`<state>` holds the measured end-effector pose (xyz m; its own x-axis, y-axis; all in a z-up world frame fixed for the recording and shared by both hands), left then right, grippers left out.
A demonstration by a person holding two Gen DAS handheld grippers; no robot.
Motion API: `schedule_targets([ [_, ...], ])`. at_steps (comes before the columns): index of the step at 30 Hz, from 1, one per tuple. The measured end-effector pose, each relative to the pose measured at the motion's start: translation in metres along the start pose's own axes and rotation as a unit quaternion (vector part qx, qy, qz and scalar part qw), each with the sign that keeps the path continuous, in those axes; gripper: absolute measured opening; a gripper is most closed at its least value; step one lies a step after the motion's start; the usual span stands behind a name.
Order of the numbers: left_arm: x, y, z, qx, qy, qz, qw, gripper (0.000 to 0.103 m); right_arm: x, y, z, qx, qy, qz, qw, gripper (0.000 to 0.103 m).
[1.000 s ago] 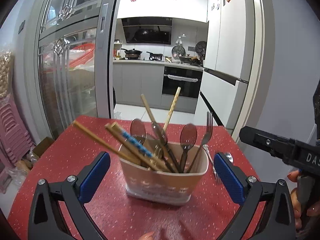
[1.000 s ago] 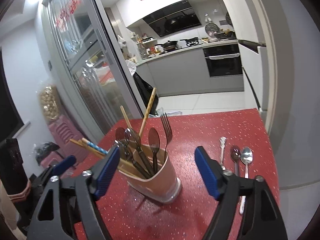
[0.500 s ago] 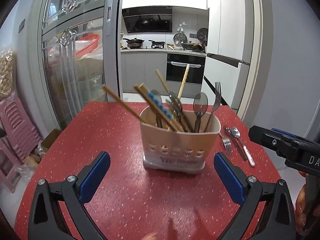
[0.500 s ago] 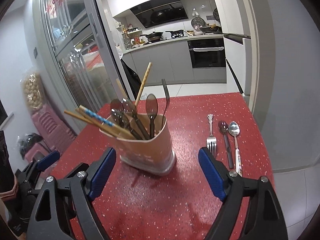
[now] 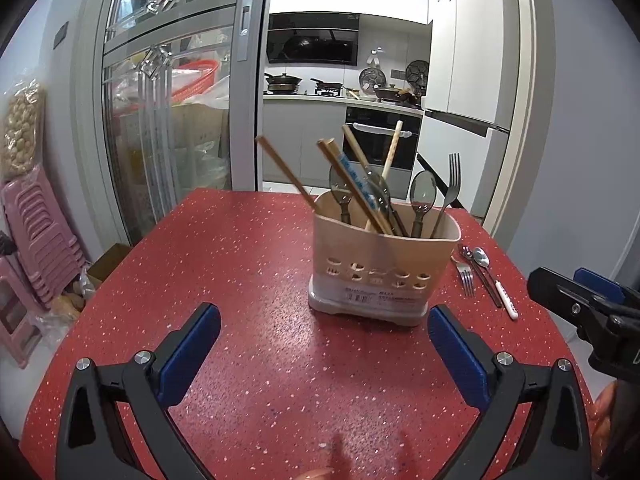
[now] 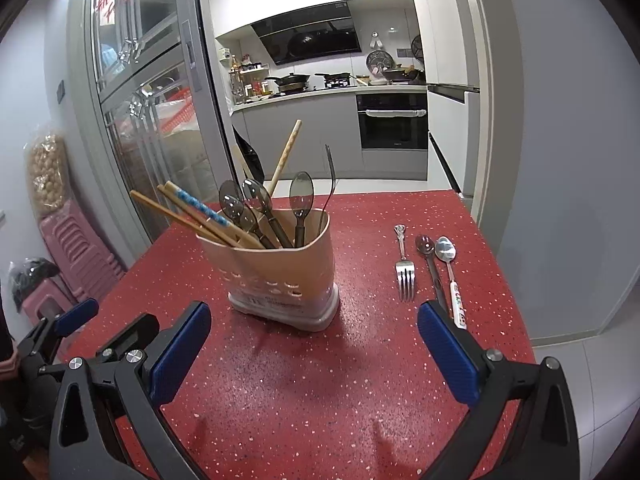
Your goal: Organize utensils
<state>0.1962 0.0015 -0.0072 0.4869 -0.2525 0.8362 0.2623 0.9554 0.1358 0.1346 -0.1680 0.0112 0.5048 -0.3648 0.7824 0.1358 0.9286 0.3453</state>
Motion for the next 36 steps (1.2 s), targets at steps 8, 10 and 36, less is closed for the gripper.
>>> schedule_targets([
  [8,-0.004,0.013,0.004,0.01,-0.008,0.007,0.9999,0.103,-0.004,-0.011,0.007,-0.035,-0.03,-0.009,0.999,0.103],
  [10,0.0,0.015,0.005,0.011,-0.014,0.006,0.9998,0.103,-0.001,-0.009,0.009,-0.04,-0.038,-0.006,0.998,0.103],
  [36,0.017,0.02,0.0,0.013,-0.027,0.003,0.9996,0.103,0.009,0.0,0.007,-0.052,-0.055,-0.001,0.997,0.103],
])
Point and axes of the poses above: each gripper's, at about its wrist camera, not at the fingertips, and z roughly against the way its jaws point, y to its left, x to its top, the point moved 10 cm from there along -z, roughly the way its jaws point, and after that the axes turned 15 degrees about -z, right-handed, at the moved point
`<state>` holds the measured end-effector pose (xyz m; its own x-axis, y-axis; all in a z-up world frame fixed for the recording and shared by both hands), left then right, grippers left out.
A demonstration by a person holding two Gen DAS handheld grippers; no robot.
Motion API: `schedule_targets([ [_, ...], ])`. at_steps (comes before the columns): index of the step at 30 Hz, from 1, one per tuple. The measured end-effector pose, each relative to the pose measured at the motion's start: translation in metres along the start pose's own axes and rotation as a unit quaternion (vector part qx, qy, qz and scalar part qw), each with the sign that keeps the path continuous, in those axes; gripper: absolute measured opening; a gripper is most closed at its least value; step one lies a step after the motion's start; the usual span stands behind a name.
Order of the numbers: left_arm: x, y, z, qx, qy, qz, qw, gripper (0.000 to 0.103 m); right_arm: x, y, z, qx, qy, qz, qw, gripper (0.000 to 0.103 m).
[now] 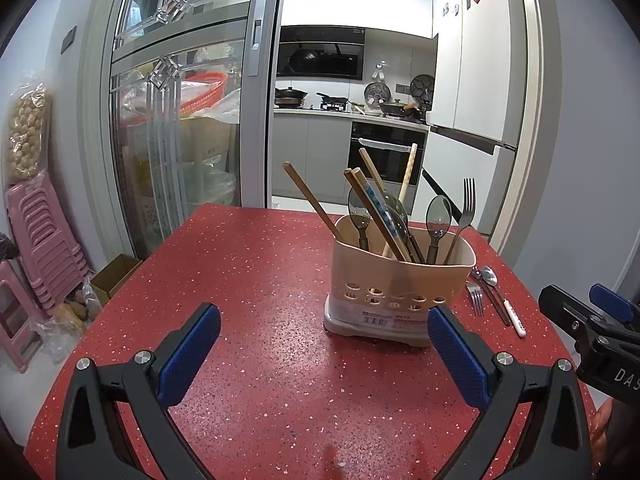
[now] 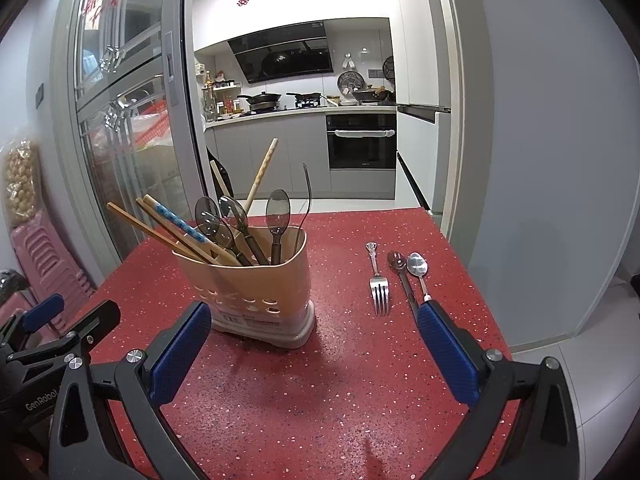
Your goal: Organize utensils
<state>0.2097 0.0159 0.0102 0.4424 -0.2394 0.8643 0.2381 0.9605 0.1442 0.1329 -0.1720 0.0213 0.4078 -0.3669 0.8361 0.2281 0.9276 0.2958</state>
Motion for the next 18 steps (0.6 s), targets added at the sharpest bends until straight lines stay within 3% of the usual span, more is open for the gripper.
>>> schedule_targets([
  [18,0.0007,-0.0002,0.0001,0.004,0.001,-0.011,0.9999,0.103,0.0005,0.0012,-0.0038,-0.002,0.002,0.01,1.0,0.103],
])
Point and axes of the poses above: each gripper's, at about its wrist camera, not at the fingertips, and z roughly against the way its jaws point, y to its left, x to its top, the point moved 10 cm from there along -z, roughly the way its jaws point, and after that the axes turned 15 degrees about -z, right-handed, at the moved point
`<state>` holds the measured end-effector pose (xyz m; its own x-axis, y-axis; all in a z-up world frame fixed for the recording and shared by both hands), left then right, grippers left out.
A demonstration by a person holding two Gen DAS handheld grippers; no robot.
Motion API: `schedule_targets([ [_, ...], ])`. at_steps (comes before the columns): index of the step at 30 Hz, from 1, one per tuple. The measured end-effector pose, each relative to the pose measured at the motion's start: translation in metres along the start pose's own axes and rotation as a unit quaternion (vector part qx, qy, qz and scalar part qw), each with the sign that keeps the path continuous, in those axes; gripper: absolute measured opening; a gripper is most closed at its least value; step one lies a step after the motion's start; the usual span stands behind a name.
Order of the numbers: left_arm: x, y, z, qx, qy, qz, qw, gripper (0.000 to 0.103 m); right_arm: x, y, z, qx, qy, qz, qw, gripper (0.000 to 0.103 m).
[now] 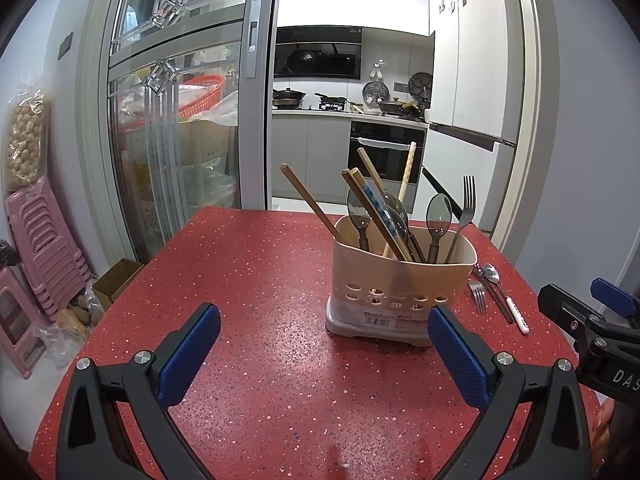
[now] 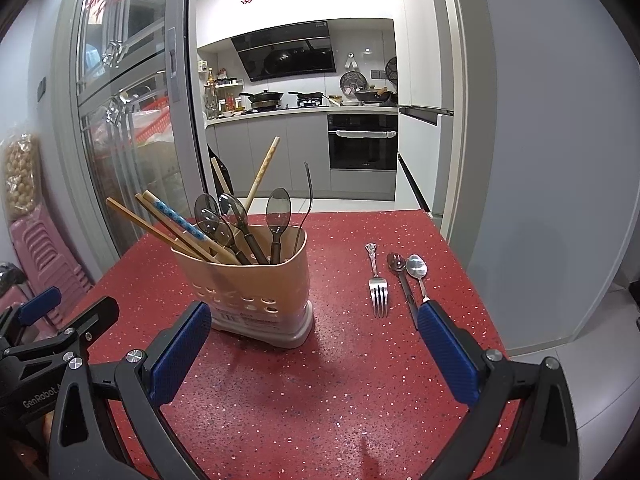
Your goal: Organize utensils
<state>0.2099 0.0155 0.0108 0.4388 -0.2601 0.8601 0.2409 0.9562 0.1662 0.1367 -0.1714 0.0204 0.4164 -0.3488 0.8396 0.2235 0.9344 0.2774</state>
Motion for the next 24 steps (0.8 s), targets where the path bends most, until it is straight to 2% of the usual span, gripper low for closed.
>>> schedule_targets([
  [24,-0.0007,-0.0014,0.0015,0.001,0.002,-0.002,1.0,0.103,0.0003,-0.0007,0.0012,0.001,0.0,-0.002,1.0,0.103],
])
Point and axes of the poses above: each gripper's, at about its wrist camera, not at the fingertips, and z roughly against the way its jaws point, y to its left, x to its top, the point moved 10 cm from there along -z, roughly the way its jaws point, and after that the axes turned 15 degrees about -z, right-handed, at the moved point
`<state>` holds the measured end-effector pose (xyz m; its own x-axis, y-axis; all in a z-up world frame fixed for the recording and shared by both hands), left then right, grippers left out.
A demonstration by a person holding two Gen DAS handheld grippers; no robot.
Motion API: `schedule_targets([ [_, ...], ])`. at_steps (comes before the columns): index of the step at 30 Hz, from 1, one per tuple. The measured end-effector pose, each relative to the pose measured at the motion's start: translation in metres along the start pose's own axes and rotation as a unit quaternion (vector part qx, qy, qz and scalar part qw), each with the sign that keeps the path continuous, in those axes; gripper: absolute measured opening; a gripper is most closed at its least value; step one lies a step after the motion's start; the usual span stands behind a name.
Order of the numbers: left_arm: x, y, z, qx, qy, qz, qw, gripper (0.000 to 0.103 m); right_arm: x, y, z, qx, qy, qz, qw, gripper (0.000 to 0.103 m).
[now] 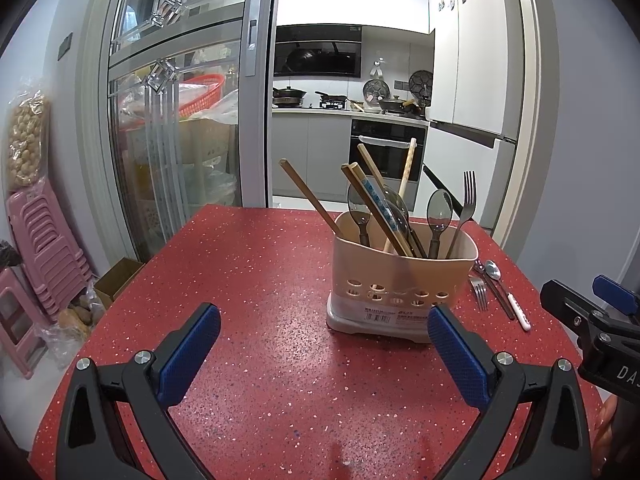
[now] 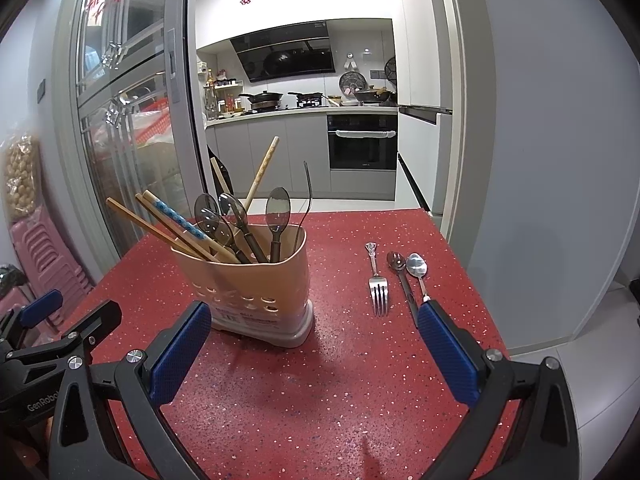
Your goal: Organize utensils
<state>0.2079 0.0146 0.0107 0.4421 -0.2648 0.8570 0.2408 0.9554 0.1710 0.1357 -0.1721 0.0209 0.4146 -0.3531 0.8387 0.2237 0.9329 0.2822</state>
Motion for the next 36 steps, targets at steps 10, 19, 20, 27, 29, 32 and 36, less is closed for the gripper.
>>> schedule_targets([
  [10,-0.0027,0.0023,-0.0017,0.002,0.001,0.002,1.0,0.103,-0.0036,0.0014,-0.0014,-0.008,-0.004,0.012,1.0,0.103],
  [19,-0.0083,0.0078,-0.0066,0.006,0.002,0.007,1.0,0.103,-0.0043,0.0029,-0.0024,-0.013,-0.008,0.019,1.0,0.103],
  [20,-0.0083,0.008,-0.0069,0.006,0.001,0.007,1.0,0.103,-0.0043,0.0027,-0.0026,-0.013,-0.009,0.019,1.0,0.103],
  [27,-0.0079,0.007,-0.0074,0.012,-0.003,0.002,0.9999,0.103,-0.0039,0.0035,-0.0012,-0.015,-0.018,0.024,0.999,0.103],
  [29,-0.0071,0.0067,-0.0067,0.012,-0.006,0.001,0.9999,0.103,-0.0035,0.0037,-0.0011,-0.015,-0.018,0.024,0.999,0.103],
  [32,-0.007,0.0061,-0.0069,0.011,-0.006,0.002,0.9999,0.103,-0.0038,0.0038,-0.0015,-0.015,-0.017,0.024,0.999,0.103],
  [36,-0.0074,0.0055,-0.0066,0.011,-0.005,0.002,0.9999,0.103,-0.0038,0.0038,-0.0011,-0.015,-0.018,0.024,0.999,0.103],
])
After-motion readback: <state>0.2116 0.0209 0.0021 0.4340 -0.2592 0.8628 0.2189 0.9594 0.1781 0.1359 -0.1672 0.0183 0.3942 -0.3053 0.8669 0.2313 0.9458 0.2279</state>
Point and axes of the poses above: each gripper's, at about its wrist camera, not at the fingertips, and z roughly against the way its jaws point, y to its left, x to its top, the point moved 10 cm from there along -z, roughly the way its jaws point, and after that the axes turned 15 degrees about -z, right-handed, at the moved point
